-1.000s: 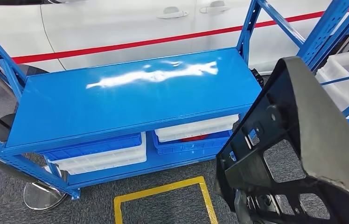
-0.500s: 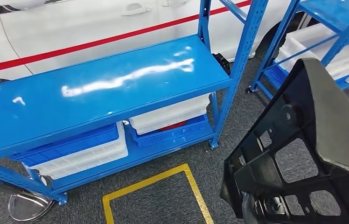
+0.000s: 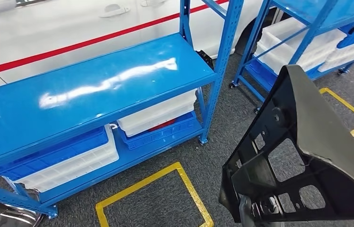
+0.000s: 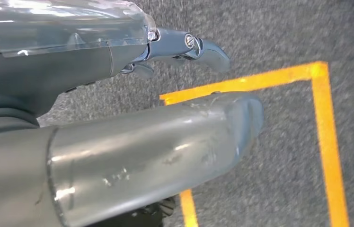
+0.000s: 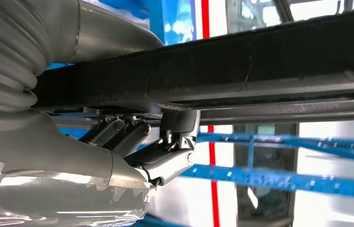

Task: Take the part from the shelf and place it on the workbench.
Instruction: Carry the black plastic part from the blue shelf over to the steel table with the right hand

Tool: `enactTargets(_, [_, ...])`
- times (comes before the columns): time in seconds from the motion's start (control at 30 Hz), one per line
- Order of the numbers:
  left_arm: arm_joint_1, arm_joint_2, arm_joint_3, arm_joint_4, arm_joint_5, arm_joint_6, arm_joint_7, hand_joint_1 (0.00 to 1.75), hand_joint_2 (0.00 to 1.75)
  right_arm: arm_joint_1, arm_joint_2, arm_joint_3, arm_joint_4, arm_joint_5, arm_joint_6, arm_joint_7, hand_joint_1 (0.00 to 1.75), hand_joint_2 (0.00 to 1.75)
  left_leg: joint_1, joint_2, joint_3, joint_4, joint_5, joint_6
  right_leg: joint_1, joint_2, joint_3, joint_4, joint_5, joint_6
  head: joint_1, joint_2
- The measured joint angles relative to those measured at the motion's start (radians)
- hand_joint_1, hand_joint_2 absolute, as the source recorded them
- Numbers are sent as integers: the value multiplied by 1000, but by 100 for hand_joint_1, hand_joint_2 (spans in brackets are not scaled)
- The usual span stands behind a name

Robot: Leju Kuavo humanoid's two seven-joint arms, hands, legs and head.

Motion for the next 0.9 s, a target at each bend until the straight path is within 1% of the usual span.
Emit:
enactTargets(0.03, [1, 0, 3, 0, 0, 0, 0, 0, 0, -1, 0, 0, 6, 0, -1, 0, 175, 175, 0, 14, -4, 2, 0, 0, -5, -5, -17, 42, -11, 5, 0, 0])
enactTargets(0.07, [2, 0, 6, 0, 0, 0, 0, 0, 0, -1, 0, 0, 12, 0, -2, 0, 175, 175, 0, 27, -6, 5, 0, -1, -10, -10, -16, 46, -3, 9, 0, 0])
enactTargets(0.1, [1, 0, 9, 0, 0, 0, 0, 0, 0, -1, 0, 0, 16, 0, -2, 0, 175, 175, 1, 39, -7, 8, -1, -4, -14, -16, 6, 11, 22, 13, 1, 0])
enactTargets(0.13, [0, -1, 11, 0, 0, 0, 0, 0, 0, -1, 0, 0, 20, 0, -3, 0, 175, 175, 2, 51, -7, 12, -4, -8, -18, -31, 45, -56, 56, 17, 1, 0])
enactTargets(0.17, [0, 0, 13, 0, 0, 0, 1, 0, 0, -3, 0, 0, 23, 0, -3, 0, 175, 175, 1, 61, -8, 17, -8, -14, -18, -52, 83, -126, 80, 16, 2, 0])
enactTargets(0.2, [0, 0, 15, 0, 0, 1, 1, 0, 0, -4, 0, 0, 25, 0, -3, 0, 175, 175, 0, 70, -9, 23, -13, -21, -17, -68, 111, -179, 96, 11, 2, 0])
enactTargets(0.23, [-1, 0, 16, 0, -1, 1, 1, 0, 0, -5, 0, 0, 27, 0, -2, 0, 175, 175, -2, 78, -10, 28, -16, -29, -14, -77, 125, -210, 102, 4, 1, 0])
enactTargets(0.27, [-1, 1, 17, 0, -2, 2, 2, 0, 0, -7, 0, 0, 30, 0, -2, 0, 175, 175, -3, 86, -9, 30, -18, -36, -10, -76, 125, -216, 100, -5, 0, 0])
enactTargets(0.33, [-3, 2, 18, 0, -6, 2, 4, 0, 0, -9, 1, 0, 36, 0, -2, 0, 175, 175, 0, 98, -7, 32, -20, -49, -9, -54, 118, -217, 105, -20, -2, 0])
enactTargets(0.37, [-4, 2, 18, 0, -8, 1, 5, 0, 0, -11, 1, 0, 39, 0, -2, 0, 175, 175, 3, 87, -9, 40, -29, -54, -10, -44, 115, -219, 109, -27, -3, 0])
enactTargets(0.4, [-5, 3, 18, 0, -10, 1, 7, 0, 0, -14, 2, 0, 43, 0, -2, 0, 175, 175, 5, 66, -19, 66, -50, -58, -12, -34, 113, -222, 114, -34, -5, 0])
enactTargets(0.43, [-5, 3, 18, 0, -13, 0, 10, 0, 0, -18, 3, 0, 47, 0, -1, 0, 175, 175, 8, 39, -38, 112, -82, -61, -13, -24, 110, -224, 118, -41, -7, 0])
enactTargets(0.47, [-4, 4, 18, 0, -16, -1, 13, 0, 0, -24, 4, 0, 52, 0, -1, 0, 175, 175, 9, 12, -65, 175, -118, -62, -12, -14, 106, -223, 121, -45, -8, 0])
enactTargets(0.5, [-2, 4, 18, 0, -18, -2, 15, 0, 0, -29, 5, 0, 57, 0, -1, 0, 175, 175, 9, -2, -96, 244, -150, -62, -10, -1, 102, -222, 123, -48, -9, 0])
enactTargets(0.53, [0, 5, 18, 0, -21, -4, 18, 0, 0, -34, 6, 0, 63, 0, -1, 0, 175, 175, 9, -8, -120, 297, -166, -62, -7, 13, 99, -221, 124, -50, -9, 0])
enactTargets(0.57, [2, 5, 18, 0, -23, -5, 19, 0, 0, -37, 6, 0, 67, 0, -1, 0, 175, 175, 9, -11, -131, 319, -163, -60, -5, 27, 97, -218, 125, -51, -9, 0])
enactTargets(0.6, [3, 5, 18, 0, -25, -6, 20, 0, 0, -39, 6, 0, 71, -1, -1, 0, 175, 175, 9, -14, -125, 303, -140, -56, -4, 42, 96, -215, 125, -51, -9, 0])
enactTargets(0.63, [3, 6, 18, 0, -28, -7, 20, 0, 0, -41, 6, 0, 74, -1, -1, 0, 175, 175, 8, -23, -102, 248, -101, -52, -3, 56, 96, -212, 125, -51, -9, 0])
enactTargets(0.67, [3, 7, 18, 0, -30, -9, 20, 0, 0, -43, 6, 0, 77, -2, 0, 0, 175, 175, 8, -43, -74, 181, -64, -46, -3, 68, 96, -210, 125, -50, -9, 0])
enactTargets(0.7, [5, 9, 18, 0, -33, -10, 21, 0, 0, -47, 6, 0, 79, -3, 1, 0, 175, 175, 9, -67, -49, 119, -38, -42, -1, 81, 94, -208, 126, -47, -9, 0])
enactTargets(0.73, [5, 11, 18, 0, -37, -12, 21, 0, 0, -52, 6, 0, 82, -5, 3, 0, 175, 175, 9, -87, -33, 77, -25, -39, -2, 93, 89, -206, 129, -43, -9, 0])
enactTargets(0.77, [3, 14, 17, 0, -44, -13, 22, 0, 0, -55, 6, -1, 85, -7, 6, 0, 175, 175, 8, -99, -27, 59, -24, -37, -4, 104, 84, -205, 132, -36, -9, 0])
enactTargets(0.8, [2, 16, 15, 0, -52, -14, 24, 0, 0, -58, 6, -2, 87, -8, 10, 0, 175, 175, 6, -97, -25, 53, -26, -36, -6, 116, 79, -205, 136, -27, -10, 0])
enactTargets(0.83, [-1, 17, 13, 0, -62, -15, 25, 0, 0, -60, 6, -3, 88, -10, 14, 0, 175, 175, 5, -86, -24, 49, -23, -33, -7, 128, 75, -208, 140, -19, -10, 0])
enactTargets(0.87, [-3, 18, 10, 0, -73, -15, 27, 0, 0, -60, 6, -6, 89, -11, 18, 0, 175, 175, 6, -74, -22, 43, -18, -27, -7, 125, 71, -205, 140, -13, -10, 0])
enactTargets(0.9, [-3, 19, 5, 0, -84, -16, 29, 0, 0, -63, 6, -10, 90, -12, 21, 0, 175, 175, 8, -60, -20, 36, -12, -20, -6, 105, 62, -189, 128, -9, -8, 0])
